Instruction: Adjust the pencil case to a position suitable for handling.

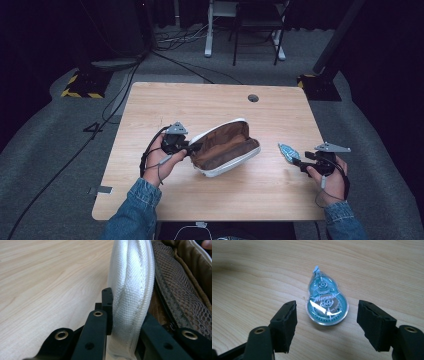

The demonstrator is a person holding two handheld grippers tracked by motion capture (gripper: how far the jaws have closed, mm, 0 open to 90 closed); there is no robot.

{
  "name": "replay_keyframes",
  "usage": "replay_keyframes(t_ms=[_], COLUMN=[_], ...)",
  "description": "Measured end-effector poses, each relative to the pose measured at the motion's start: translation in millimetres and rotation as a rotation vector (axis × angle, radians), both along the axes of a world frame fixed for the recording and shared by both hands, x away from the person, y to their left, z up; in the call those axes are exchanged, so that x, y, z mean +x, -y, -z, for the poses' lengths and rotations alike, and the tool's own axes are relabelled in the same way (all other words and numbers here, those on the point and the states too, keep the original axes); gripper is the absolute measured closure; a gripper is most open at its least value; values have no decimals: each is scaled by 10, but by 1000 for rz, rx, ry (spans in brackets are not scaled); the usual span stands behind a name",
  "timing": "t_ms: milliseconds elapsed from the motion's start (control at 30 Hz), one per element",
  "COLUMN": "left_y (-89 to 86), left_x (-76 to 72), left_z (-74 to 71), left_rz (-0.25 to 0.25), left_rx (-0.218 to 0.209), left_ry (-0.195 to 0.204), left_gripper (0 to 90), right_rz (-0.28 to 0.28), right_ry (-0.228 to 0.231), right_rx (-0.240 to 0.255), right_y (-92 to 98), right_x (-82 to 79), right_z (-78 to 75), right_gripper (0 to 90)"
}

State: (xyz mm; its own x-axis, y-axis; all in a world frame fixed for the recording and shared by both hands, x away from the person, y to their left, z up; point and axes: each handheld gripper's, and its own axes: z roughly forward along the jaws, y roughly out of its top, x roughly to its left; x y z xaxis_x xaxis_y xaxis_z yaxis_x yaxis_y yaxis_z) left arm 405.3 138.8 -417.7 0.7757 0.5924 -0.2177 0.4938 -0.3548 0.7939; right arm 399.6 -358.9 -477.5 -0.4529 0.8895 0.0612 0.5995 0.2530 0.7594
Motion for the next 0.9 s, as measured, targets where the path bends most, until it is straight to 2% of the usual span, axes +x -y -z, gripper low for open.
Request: replay_keyframes(t_ms=[333,600,900], left_y=[35,142,226], left_x=[-191,-389,-463], left_z=[14,107,230], left_rz=[65,123,160], left_rx=[-11,-23,-19], left_ry=[-23,-38,-50], left_gripper=[856,855,854], right_rz=[-15,-23,-28], right_ry=[10,20,14], right_rx=[-3,-1,-3], right_y=[-20,-33,-47], right_x=[31,48,43], right_z=[-21,-46,-46], right_gripper=[330,330,330])
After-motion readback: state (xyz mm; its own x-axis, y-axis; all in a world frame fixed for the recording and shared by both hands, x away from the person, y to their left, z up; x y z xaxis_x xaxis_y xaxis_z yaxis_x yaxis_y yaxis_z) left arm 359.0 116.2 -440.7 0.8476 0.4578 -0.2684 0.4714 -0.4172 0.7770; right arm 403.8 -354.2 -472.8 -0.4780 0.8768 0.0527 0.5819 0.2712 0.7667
